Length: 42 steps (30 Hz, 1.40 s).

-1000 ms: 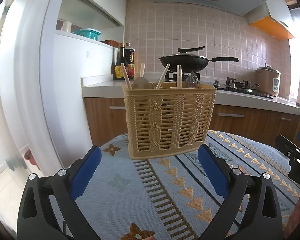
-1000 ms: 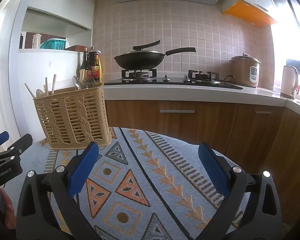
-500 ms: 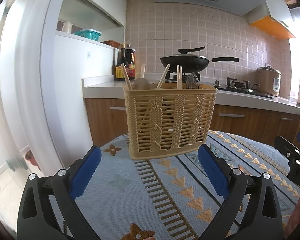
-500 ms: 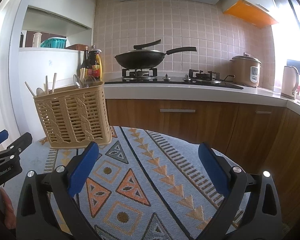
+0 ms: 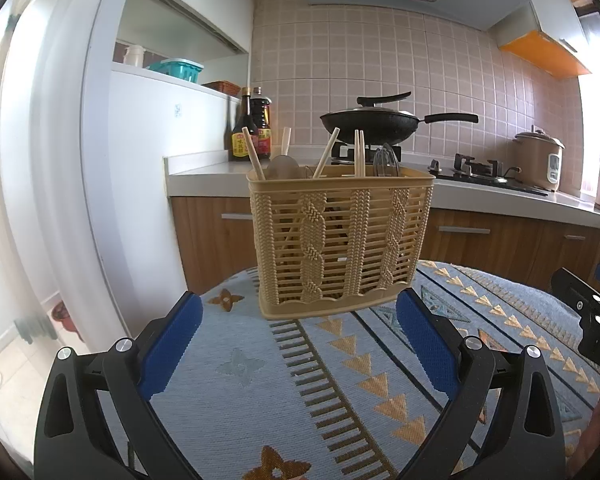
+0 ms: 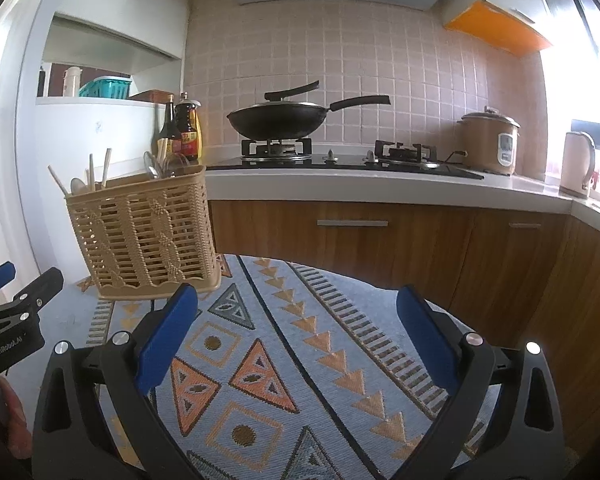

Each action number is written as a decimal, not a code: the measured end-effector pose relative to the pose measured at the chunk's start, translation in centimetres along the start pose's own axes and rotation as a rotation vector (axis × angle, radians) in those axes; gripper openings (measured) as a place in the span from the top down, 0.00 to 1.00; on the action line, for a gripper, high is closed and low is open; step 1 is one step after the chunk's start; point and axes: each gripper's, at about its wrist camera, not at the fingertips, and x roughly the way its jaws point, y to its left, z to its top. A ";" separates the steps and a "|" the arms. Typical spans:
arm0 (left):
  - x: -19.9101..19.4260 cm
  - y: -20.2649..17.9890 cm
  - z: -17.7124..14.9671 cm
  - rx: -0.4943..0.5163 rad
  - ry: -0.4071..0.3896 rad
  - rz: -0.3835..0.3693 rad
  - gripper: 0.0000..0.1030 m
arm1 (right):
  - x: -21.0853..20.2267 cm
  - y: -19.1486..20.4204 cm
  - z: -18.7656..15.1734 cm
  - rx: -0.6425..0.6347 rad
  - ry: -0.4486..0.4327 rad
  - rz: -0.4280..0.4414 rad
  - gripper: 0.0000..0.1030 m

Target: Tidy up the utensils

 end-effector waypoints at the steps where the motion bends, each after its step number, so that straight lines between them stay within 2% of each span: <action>1: 0.0 0.0 0.0 0.000 0.000 -0.001 0.08 | 0.1 -0.1 0.0 0.007 0.003 0.002 0.08; 42: 0.1 -0.2 0.0 0.009 0.004 -0.001 0.08 | 0.2 0.5 -0.2 -0.010 0.009 0.009 0.08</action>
